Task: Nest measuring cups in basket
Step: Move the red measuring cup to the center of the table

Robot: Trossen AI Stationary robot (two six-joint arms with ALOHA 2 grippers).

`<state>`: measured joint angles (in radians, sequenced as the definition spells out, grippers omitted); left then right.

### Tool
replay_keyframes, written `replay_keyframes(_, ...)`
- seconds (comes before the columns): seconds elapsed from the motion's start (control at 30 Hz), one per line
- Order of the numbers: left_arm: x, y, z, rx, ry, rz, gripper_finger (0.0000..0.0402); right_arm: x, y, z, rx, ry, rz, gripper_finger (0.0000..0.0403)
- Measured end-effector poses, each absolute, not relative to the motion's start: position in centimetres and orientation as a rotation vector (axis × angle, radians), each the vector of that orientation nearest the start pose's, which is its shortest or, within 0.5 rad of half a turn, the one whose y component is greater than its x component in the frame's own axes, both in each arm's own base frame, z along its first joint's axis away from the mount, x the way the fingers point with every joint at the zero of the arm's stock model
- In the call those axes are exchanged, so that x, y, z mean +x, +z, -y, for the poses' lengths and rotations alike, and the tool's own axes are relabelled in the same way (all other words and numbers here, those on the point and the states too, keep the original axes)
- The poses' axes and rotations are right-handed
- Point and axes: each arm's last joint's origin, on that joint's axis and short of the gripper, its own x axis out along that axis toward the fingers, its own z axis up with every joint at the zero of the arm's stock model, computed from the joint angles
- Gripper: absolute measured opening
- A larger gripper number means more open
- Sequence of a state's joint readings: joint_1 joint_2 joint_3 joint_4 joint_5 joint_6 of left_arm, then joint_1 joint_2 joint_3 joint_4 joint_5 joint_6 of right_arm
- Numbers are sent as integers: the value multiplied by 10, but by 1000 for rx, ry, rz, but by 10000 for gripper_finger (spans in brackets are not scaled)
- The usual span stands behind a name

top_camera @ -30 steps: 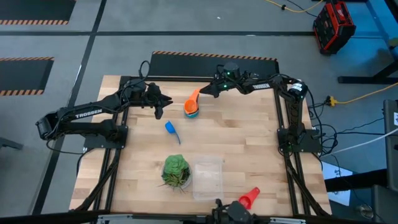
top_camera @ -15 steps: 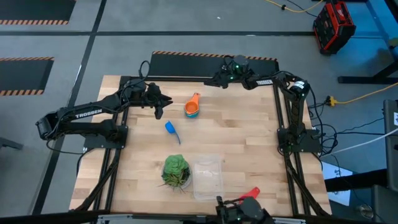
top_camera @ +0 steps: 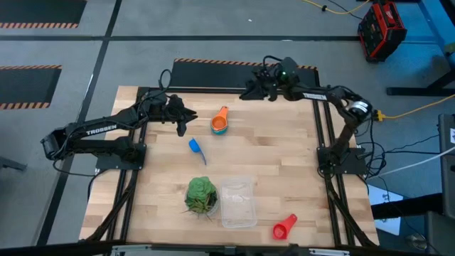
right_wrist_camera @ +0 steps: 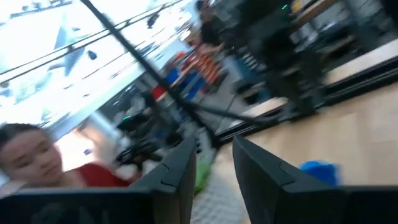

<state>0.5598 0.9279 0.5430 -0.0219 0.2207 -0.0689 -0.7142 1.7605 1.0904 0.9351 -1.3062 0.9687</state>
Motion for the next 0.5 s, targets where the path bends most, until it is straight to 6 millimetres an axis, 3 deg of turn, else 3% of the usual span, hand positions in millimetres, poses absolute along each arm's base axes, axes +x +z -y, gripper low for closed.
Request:
replay_keyframes(0.13,172,240,-101,-223,348,-367,86,300,298,197,733,688,-208,110)
replay_keyframes(0.33,172,240,-101,-223,348,-367,86,299,309,160,796,723,-324,110)
replay_keyframes(0.5,172,240,-101,-223,347,-367,86,279,298,132,832,465,-485,110)
